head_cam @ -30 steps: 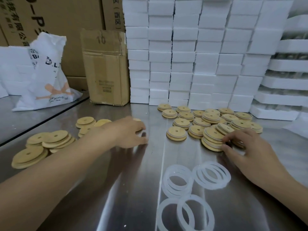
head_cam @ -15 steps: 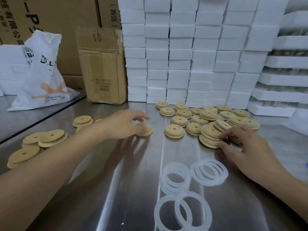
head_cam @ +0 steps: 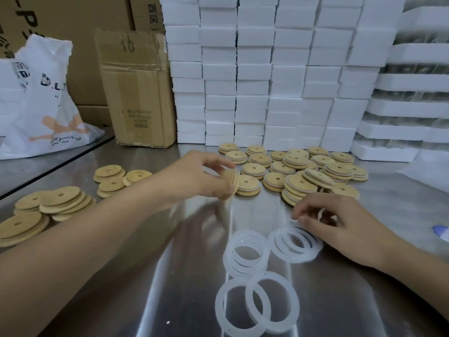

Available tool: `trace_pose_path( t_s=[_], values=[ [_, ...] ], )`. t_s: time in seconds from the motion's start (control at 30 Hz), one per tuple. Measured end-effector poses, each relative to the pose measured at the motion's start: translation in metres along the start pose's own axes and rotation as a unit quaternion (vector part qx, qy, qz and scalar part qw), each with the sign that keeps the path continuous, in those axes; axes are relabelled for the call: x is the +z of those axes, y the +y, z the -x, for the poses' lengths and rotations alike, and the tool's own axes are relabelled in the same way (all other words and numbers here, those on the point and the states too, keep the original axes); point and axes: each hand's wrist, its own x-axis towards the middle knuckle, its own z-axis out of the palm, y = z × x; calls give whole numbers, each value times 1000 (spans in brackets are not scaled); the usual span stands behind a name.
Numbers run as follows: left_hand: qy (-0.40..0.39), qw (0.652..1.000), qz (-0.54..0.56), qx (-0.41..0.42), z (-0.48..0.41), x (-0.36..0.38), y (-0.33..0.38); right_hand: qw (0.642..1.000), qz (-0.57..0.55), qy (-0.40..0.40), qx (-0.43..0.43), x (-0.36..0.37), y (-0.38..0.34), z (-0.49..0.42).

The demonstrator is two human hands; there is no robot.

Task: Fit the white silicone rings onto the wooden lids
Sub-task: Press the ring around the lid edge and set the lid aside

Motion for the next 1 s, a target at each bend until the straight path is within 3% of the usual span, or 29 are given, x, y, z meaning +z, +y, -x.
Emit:
trace_pose_path(
  t_s=[0.13,0.27,0.47,0.63,0.8,0.9,1.0],
  values=[
    [-58,955,288,-43,1,22,4,994,-72,-81,35,-7,1,-5],
    [-31,909,405,-90,-1,64,7,990,-89,-102,47,-7,2,-8],
    [-33,921,383,-54,-11,98,14,984,-109,-125,58,-7,1,-9],
    [-45,902,425,-58,-6,90,11,978,-169,-108,63,-11,-4,-9],
    [-90,883,454,-74,-3,88,15,953,-295,-9,68,-2,-18,-6],
    [-112,871,471,-87,0,88,16,958,-272,86,32,11,-26,-5],
    [-153,883,439,-69,2,90,16,962,-229,149,3,25,-29,-3]
  ],
)
